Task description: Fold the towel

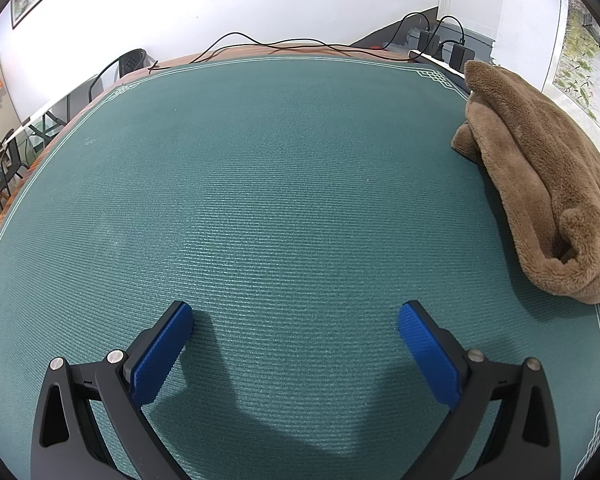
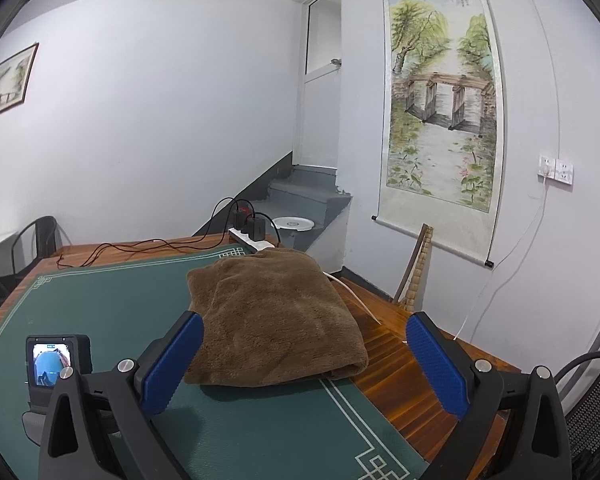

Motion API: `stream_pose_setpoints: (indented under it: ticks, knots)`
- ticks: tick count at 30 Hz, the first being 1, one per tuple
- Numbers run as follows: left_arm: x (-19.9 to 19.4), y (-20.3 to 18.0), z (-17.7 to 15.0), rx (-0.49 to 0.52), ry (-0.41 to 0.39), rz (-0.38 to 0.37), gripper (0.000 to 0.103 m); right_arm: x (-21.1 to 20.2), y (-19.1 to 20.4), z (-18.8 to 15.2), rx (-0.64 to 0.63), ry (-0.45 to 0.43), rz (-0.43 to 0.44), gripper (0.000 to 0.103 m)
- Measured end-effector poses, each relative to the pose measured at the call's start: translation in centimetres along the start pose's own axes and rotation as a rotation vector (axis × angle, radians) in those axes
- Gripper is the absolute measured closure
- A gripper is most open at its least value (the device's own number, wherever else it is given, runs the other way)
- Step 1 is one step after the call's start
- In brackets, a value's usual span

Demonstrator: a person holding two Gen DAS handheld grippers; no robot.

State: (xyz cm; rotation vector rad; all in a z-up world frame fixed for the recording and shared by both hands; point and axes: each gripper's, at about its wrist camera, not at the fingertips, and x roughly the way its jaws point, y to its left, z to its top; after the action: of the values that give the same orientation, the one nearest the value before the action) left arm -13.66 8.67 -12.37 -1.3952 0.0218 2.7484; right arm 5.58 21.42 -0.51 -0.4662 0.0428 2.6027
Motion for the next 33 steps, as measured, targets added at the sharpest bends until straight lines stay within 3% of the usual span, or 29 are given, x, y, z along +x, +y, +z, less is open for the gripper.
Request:
stream_pose_setpoints:
  ticks: [22,28,33]
  knots:
    - [0.0,0.0,0.1,-0.001,0.000,0.001,0.000,2.8,-2.5,-2.1,-0.028,0.014,-0.020,0.000]
    - [0.0,-0.1,0.1,-0.001,0.000,0.001,0.000,4.9,-4.0,-3.1,-0.017,0.052,0.022,0.000]
    - [0.0,-0.1,0.1,-0.001,0.000,0.001,0.000,5.6,-4.9,-4.0,-0.007,0.095,0.122,0.000]
